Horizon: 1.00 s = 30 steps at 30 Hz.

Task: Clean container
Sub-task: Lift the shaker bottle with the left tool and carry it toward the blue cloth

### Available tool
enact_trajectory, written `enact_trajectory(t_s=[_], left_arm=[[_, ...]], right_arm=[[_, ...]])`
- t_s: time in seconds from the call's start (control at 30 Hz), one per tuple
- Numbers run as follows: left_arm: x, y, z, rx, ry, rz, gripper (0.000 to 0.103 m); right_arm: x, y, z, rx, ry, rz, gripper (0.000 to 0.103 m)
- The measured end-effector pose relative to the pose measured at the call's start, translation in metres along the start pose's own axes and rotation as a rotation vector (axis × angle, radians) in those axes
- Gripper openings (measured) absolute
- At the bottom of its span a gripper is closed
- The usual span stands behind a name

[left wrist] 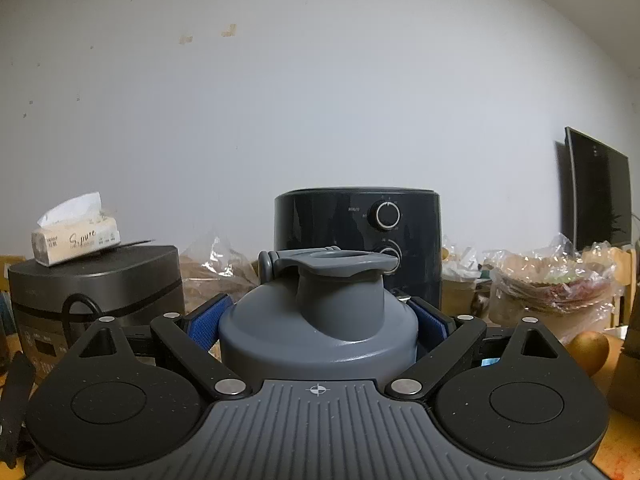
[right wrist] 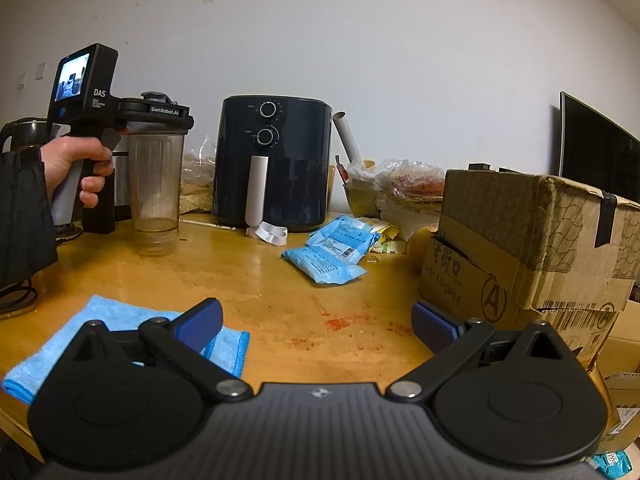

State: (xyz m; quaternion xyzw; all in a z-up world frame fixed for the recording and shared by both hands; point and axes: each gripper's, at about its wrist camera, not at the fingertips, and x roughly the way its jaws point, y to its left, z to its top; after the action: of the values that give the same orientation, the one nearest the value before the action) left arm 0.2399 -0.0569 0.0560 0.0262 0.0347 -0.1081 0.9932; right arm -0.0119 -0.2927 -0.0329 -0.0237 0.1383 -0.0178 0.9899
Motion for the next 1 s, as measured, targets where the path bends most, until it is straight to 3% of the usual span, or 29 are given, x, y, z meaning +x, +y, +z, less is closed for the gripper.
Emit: enact_trajectory(t_s=[1.0], left_arm=[[-0.056, -0.002, 0.010, -0.001, -0.013, -0.024, 0.094]], right_arm=[[-0.013, 0.008, 0.003, -0.001, -0.022, 0.011, 0.103]])
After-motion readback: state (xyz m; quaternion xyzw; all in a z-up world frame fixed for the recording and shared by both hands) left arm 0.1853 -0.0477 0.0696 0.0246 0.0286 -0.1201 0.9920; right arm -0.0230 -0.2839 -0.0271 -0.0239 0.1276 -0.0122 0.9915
